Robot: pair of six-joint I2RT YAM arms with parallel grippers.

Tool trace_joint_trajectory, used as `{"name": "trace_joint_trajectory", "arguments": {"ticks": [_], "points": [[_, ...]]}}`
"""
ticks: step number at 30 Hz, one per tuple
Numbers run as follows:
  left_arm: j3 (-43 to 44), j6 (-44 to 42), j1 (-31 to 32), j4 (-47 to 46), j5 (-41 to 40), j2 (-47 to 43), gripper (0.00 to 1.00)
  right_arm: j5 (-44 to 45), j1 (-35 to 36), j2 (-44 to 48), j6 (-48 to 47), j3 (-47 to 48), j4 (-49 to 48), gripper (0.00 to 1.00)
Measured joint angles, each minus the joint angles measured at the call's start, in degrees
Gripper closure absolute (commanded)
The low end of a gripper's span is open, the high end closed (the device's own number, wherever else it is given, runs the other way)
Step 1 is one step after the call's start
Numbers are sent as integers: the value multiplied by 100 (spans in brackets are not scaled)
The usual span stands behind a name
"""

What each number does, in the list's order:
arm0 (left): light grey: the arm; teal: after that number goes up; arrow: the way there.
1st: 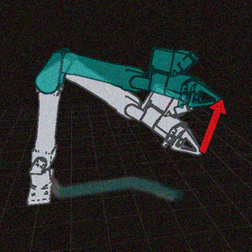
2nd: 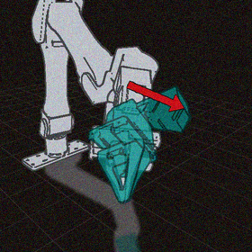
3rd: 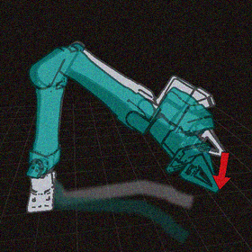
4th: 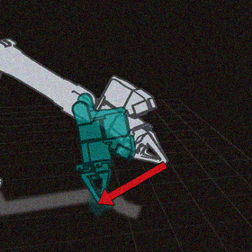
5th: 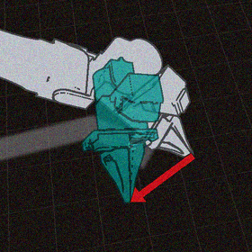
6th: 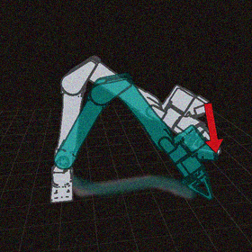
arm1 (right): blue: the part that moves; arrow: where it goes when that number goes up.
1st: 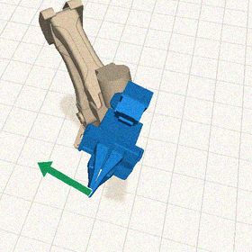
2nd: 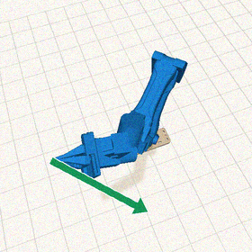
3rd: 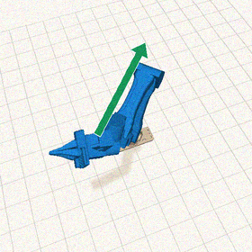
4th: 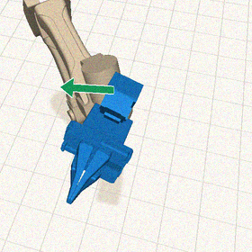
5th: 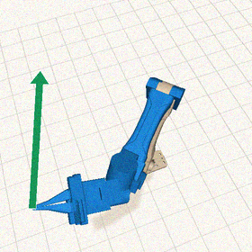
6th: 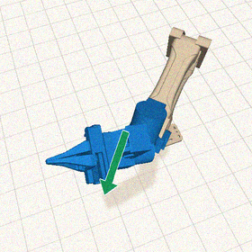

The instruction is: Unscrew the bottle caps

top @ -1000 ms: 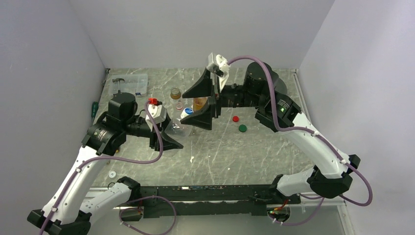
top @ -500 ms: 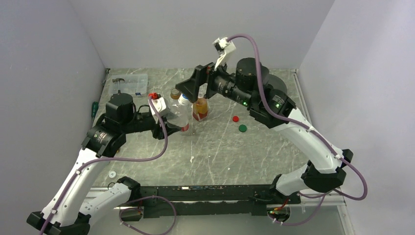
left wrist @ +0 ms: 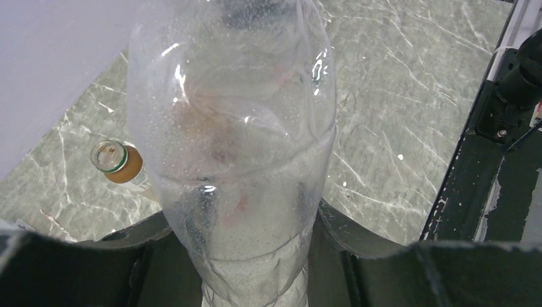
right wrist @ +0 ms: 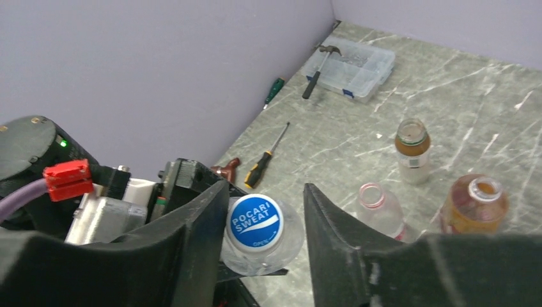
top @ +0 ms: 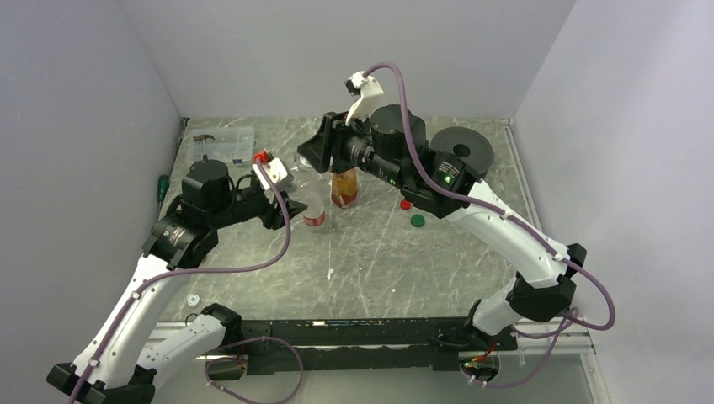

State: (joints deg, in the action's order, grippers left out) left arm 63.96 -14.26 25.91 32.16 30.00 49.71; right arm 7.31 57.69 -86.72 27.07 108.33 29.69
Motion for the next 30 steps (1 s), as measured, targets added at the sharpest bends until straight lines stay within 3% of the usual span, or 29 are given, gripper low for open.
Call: {"name": "trace_joint_trajectory", "arguments": {"ticks": [3,5,6,9,20,30], "points": [[-4,-2,0,-2,-79,0,100,-9,11,0,70,0,-44,58],[-11,0,0,-13,-120,0,100,-15,15,0,111,-2,-74,49],[-13,0,0,-17,-144,0,100,-15,15,0,133,-2,-79,40],[-39,0,-2,-31,-195,0,100,-26,15,-11,199,0,-70,37],[-74,0,0,-98,-319,-2,100,-44,15,-61,260,-2,-63,56],[-74,44,-11,-96,-396,-13,100,-96,11,-125,271,-2,-81,85]]}}
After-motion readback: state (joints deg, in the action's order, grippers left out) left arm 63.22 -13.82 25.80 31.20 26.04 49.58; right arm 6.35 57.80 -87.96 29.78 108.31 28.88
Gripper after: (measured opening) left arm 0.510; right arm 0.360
